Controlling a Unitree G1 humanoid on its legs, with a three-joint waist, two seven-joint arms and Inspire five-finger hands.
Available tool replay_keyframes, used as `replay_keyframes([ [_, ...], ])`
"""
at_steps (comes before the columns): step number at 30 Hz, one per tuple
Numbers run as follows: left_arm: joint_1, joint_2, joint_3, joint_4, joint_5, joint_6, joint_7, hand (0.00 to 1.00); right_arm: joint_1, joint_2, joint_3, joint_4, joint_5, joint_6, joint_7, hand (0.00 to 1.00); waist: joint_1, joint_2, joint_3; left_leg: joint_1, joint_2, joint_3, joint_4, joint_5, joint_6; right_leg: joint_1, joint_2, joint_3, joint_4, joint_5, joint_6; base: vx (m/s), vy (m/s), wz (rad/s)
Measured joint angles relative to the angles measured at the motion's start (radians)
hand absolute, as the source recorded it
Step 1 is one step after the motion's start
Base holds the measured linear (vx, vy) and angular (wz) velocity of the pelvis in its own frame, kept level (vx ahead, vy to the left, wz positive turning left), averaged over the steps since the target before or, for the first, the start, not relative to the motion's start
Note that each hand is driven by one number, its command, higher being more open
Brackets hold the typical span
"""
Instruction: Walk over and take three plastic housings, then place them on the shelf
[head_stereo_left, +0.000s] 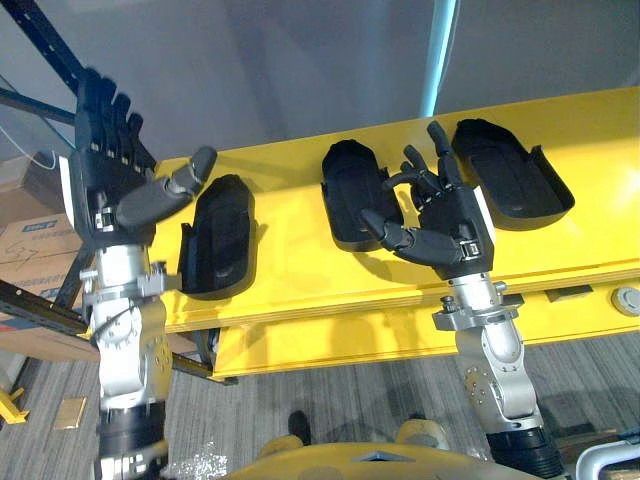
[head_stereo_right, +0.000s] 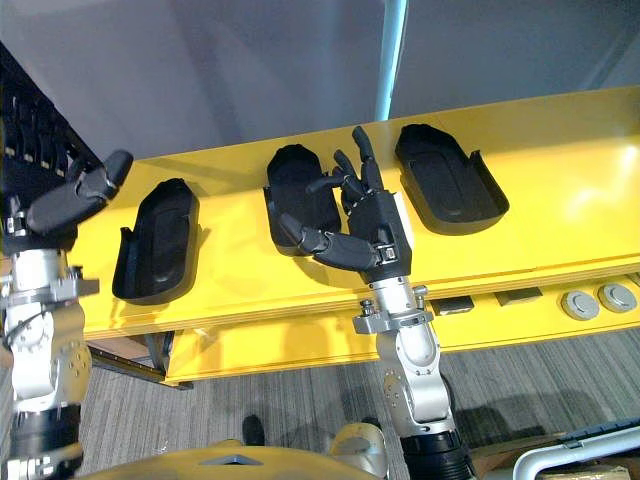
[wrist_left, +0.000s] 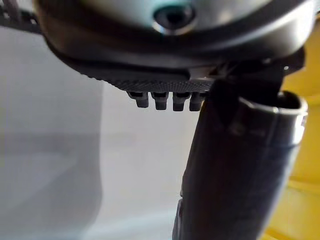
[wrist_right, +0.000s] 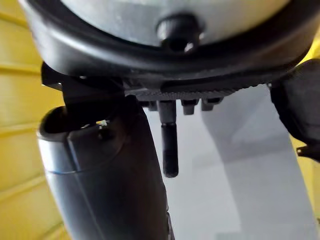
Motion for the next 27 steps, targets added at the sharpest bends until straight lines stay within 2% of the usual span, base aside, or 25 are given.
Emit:
replay_keyframes([
  [4, 0.127, -0.094, -0.02, -0.081, 0.112, -0.045, 0.08, 1.0, 0.011, -0.006, 0.018, 0.021, -0.006, -0.004, 0.053, 1.0, 0.048, -0.012, -0.006, -0.021, 0.001, -0.042, 0.016, 0.001, -0.004, 0.014, 0.0, -0.036, 0.003, -0.003, -0.005, -0.01, -0.013, 0.27],
  [8, 0.194, -0.127, -0.026, -0.152, 0.162, -0.068, 0.129, 1.0, 0.008, -0.011, 0.07, 0.077, -0.008, -0.005, 0.057, 1.0, 0.074, -0.026, -0.031, -0.042, 0.0, -0.078, 0.017, 0.009, -0.008, 0.021, -0.001, -0.076, 0.005, -0.008, -0.01, 0.0, -0.016, 0.32],
  [11, 0.235, -0.139, -0.032, -0.198, 0.273, -0.08, 0.142, 1.0, -0.022, -0.013, 0.094, 0.146, -0.048, -0.005, 0.029, 1.0, 0.098, -0.031, -0.037, -0.05, -0.002, -0.107, 0.014, 0.018, -0.01, 0.033, -0.001, -0.106, 0.005, -0.012, -0.012, -0.02, -0.012, 0.24],
  [16, 0.317, -0.129, -0.037, -0.246, 0.423, -0.087, 0.126, 1.0, -0.04, -0.013, 0.099, 0.162, -0.046, -0.006, 0.009, 1.0, 0.101, -0.03, -0.038, -0.055, -0.002, -0.129, 0.003, 0.025, -0.003, 0.032, -0.003, -0.128, 0.021, -0.027, -0.012, -0.03, -0.018, 0.15],
  [18, 0.354, -0.108, -0.046, -0.247, 0.478, -0.086, 0.094, 1.0, -0.041, -0.016, 0.1, 0.162, -0.045, -0.006, 0.009, 1.0, 0.101, -0.027, -0.039, -0.066, -0.002, -0.136, 0.004, 0.026, -0.002, 0.028, -0.003, -0.136, 0.024, -0.033, -0.012, -0.04, -0.019, 0.1],
  [22, 0.405, -0.092, -0.068, -0.246, 0.481, -0.055, 0.038, 1.0, -0.041, -0.016, 0.1, 0.172, -0.045, -0.007, 0.015, 1.0, 0.106, -0.026, -0.039, -0.072, -0.003, -0.138, 0.003, 0.027, 0.0, 0.007, -0.008, -0.137, 0.059, -0.052, -0.014, 0.0, -0.016, 0.04],
  [27, 0.432, -0.093, -0.068, -0.223, 0.491, 0.019, 0.05, 1.0, -0.041, -0.016, 0.099, 0.178, -0.044, -0.01, 0.021, 1.0, 0.126, -0.026, -0.039, -0.071, -0.005, -0.141, 0.004, 0.027, 0.001, -0.018, -0.02, -0.138, 0.116, -0.091, -0.02, 0.01, -0.029, 0.04],
])
